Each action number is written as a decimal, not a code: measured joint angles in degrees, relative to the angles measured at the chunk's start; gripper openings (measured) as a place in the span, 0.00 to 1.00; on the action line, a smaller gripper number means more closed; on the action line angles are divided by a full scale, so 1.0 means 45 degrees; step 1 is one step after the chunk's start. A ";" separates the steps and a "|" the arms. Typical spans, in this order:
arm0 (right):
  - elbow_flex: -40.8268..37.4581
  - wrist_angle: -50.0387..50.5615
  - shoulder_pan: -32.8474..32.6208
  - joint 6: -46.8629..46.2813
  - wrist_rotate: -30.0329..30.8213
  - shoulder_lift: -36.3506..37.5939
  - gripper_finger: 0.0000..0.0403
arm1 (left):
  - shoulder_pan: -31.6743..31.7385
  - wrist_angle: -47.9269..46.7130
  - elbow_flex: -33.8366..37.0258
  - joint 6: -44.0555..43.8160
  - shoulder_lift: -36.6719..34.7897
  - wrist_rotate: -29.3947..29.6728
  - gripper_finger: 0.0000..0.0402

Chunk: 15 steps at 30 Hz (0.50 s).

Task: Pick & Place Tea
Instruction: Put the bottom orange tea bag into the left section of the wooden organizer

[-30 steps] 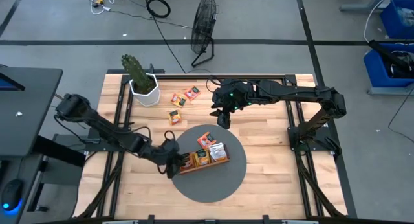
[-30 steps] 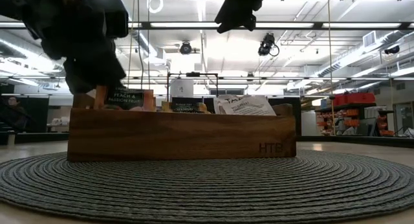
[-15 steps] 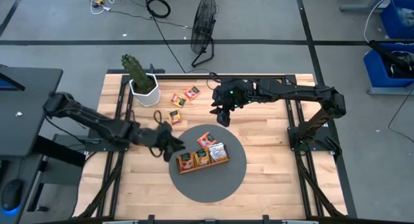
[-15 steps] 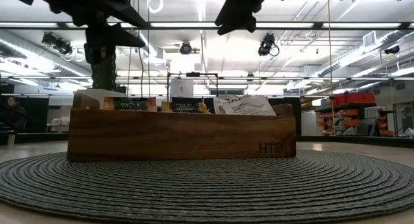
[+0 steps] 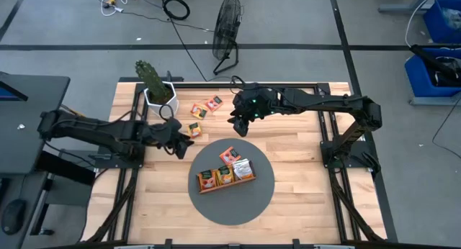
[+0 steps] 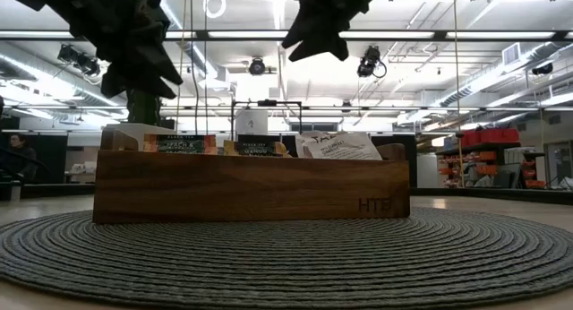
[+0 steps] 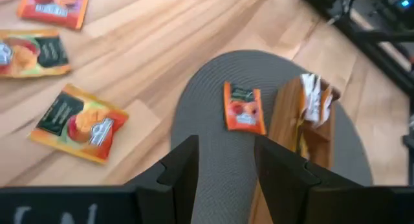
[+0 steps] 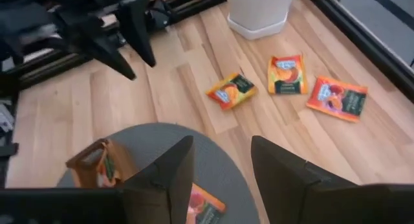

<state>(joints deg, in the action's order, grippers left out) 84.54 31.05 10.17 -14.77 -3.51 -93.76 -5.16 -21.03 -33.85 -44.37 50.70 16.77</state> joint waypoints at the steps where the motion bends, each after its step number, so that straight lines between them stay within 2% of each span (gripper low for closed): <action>1: -0.0028 -0.0038 0.0000 0.0049 0.0053 0.0000 0.40 | 0.0049 0.0105 -0.0001 0.0160 -0.0067 -0.0006 0.38; 3: -0.0046 -0.0304 0.0000 0.0324 0.0328 0.0000 0.40 | 0.0098 0.0005 0.0000 0.0535 -0.0236 -0.0018 0.38; 9: -0.0046 -0.3182 0.0039 0.0474 0.1205 0.0010 0.40 | 0.0115 0.0188 -0.0010 0.1014 -0.0373 -0.0072 0.38; 12: -0.0046 -0.3872 0.0044 -0.0209 0.1654 0.0010 0.40 | 0.0115 0.0555 0.0000 0.1017 -0.0668 -0.0096 0.38; 15: -0.0044 -0.4008 0.0137 -0.1362 0.2898 0.0015 0.40 | 0.0141 0.1179 -0.0005 0.1063 -0.1165 -0.0106 0.38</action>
<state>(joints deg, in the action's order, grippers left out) 84.34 13.01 10.79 -20.90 9.54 -93.69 -4.53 -15.73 -33.87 -39.58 45.46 16.29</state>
